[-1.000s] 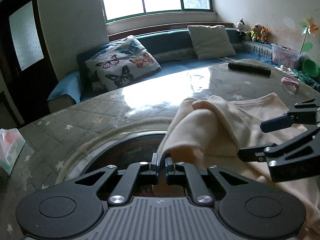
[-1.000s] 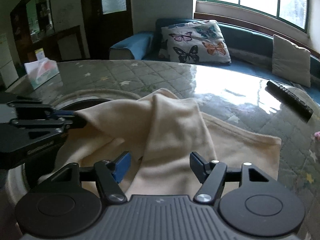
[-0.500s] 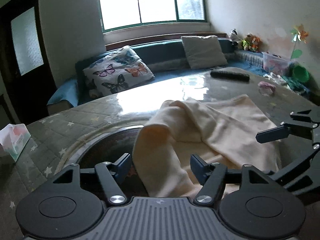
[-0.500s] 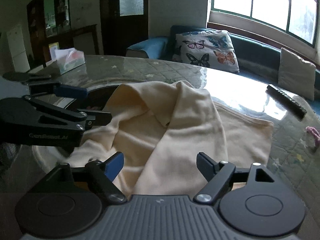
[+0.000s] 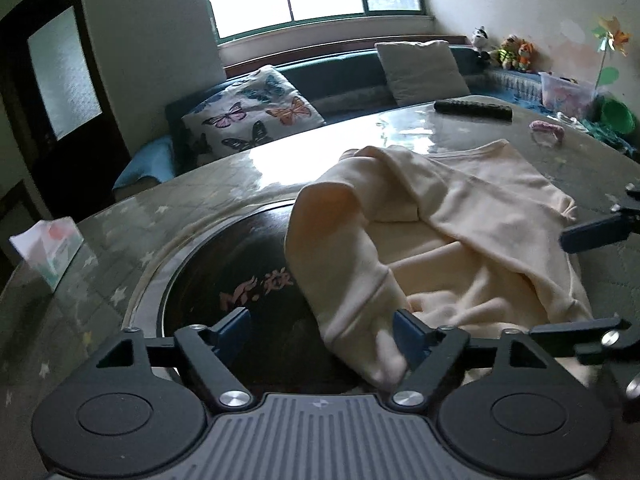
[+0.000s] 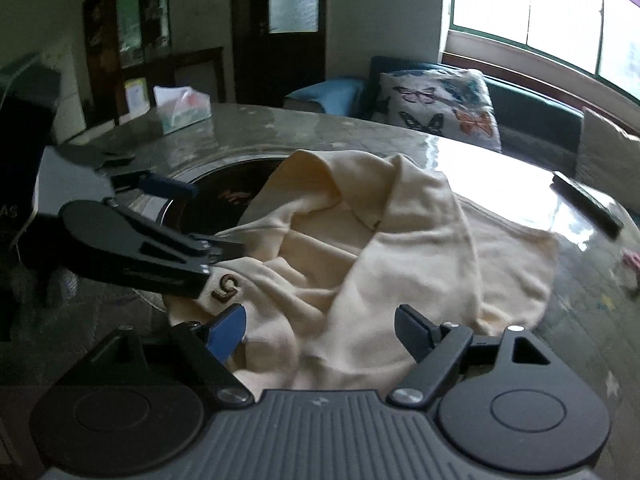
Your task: Fold clothes
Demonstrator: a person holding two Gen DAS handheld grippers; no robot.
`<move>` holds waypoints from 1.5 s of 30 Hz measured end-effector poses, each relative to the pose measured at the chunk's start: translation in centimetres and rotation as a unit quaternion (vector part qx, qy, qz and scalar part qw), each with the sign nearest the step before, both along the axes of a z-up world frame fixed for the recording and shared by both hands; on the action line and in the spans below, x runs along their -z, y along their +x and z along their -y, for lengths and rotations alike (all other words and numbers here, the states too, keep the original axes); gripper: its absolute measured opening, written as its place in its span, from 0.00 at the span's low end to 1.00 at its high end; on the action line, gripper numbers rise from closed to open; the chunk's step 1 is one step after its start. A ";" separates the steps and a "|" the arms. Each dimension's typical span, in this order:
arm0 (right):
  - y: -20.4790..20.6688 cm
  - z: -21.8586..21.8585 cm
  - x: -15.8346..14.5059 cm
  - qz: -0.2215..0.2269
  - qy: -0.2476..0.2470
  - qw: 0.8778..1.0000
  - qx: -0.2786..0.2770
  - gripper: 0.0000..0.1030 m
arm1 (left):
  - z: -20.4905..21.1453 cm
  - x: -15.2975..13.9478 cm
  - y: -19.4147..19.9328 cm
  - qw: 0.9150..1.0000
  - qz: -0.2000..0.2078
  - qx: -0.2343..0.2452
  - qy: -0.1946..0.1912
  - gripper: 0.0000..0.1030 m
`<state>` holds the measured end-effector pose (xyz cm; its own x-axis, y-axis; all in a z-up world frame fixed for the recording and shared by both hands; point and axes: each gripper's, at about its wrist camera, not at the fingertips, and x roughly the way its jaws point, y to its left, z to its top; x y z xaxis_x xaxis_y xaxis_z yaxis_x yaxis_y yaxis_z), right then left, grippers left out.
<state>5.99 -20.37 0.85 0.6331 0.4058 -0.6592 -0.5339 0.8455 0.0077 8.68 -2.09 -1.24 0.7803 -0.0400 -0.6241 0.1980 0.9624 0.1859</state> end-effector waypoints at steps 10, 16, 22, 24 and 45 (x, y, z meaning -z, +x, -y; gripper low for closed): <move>-3.0 2.0 0.7 -0.024 0.018 0.999 0.035 0.86 | 0.6 -0.5 -3.6 1.000 0.000 -0.021 0.007 0.90; -4.5 2.3 1.4 -0.036 0.019 0.998 0.048 0.89 | 1.3 -0.3 -5.4 0.999 -0.004 -0.025 0.021 0.95; -5.5 2.3 1.7 -0.037 0.013 0.998 0.054 0.90 | 1.7 -0.2 -6.6 0.999 -0.008 -0.026 0.023 0.98; -5.8 2.2 1.6 -0.034 0.009 0.998 0.053 0.91 | 1.8 -0.1 -6.9 0.999 -0.009 -0.027 0.020 0.98; -6.6 1.6 1.8 -0.035 0.002 0.998 0.054 0.92 | 2.1 0.5 -7.9 0.999 -0.015 -0.027 0.023 1.00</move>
